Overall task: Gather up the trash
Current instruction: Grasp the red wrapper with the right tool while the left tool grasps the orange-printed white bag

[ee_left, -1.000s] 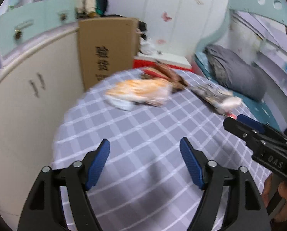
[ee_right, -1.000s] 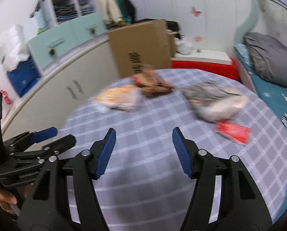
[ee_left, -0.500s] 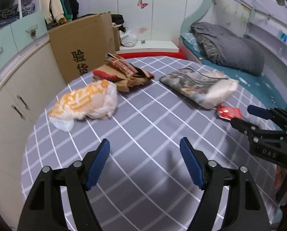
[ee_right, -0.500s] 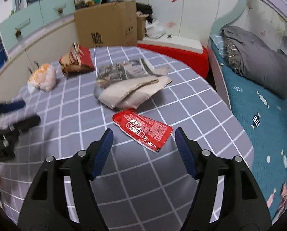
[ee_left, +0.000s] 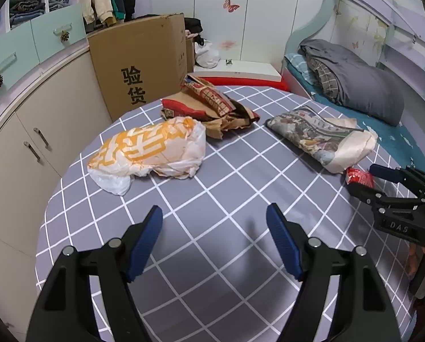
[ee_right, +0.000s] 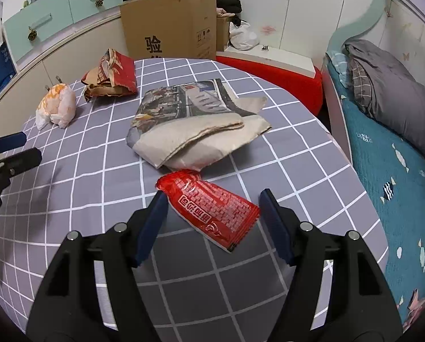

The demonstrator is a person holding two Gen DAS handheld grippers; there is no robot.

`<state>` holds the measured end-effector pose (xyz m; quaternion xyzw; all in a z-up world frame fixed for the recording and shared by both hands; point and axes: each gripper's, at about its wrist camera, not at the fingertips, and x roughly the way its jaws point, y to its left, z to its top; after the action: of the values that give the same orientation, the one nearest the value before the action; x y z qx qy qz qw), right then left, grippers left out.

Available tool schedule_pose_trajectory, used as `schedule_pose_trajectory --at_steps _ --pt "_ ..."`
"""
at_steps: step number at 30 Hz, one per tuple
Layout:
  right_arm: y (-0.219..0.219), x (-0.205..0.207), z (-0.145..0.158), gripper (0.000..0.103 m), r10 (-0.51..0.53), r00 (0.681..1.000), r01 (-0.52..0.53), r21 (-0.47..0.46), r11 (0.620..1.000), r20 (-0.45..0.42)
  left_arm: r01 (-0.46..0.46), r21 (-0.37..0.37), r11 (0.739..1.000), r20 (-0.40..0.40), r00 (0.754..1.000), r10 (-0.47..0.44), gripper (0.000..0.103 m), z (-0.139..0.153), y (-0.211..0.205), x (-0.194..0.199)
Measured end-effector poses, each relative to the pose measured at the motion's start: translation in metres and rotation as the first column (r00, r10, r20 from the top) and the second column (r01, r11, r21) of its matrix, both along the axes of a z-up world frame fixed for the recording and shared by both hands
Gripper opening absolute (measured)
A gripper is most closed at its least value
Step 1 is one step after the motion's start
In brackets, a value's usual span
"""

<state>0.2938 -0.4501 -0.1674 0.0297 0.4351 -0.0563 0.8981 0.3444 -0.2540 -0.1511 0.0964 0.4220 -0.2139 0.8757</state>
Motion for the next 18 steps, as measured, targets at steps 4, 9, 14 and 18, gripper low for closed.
schedule_pose_trajectory --at_steps 4,9,14,18 --pt "0.003 0.0 0.0 0.063 0.009 1.0 -0.009 -0.018 1.0 -0.002 0.008 0.002 1.0 0.003 1.0 -0.008 0.073 0.0 -0.002 -0.004" --pt "0.016 -0.004 0.002 0.033 0.061 0.998 -0.06 -0.059 0.996 0.006 0.012 -0.013 1.0 0.007 1.0 -0.012 0.073 0.006 -0.001 -0.008" --pt "0.036 -0.012 0.005 0.026 0.13 0.992 -0.129 -0.092 0.987 0.004 0.012 -0.007 1.0 0.022 1.0 -0.012 0.073 0.009 0.008 -0.01" --pt "0.043 -0.018 0.013 0.022 0.165 0.986 -0.165 -0.003 0.986 0.038 -0.008 0.012 1.0 0.035 0.999 0.008 0.073 0.008 0.02 -0.005"
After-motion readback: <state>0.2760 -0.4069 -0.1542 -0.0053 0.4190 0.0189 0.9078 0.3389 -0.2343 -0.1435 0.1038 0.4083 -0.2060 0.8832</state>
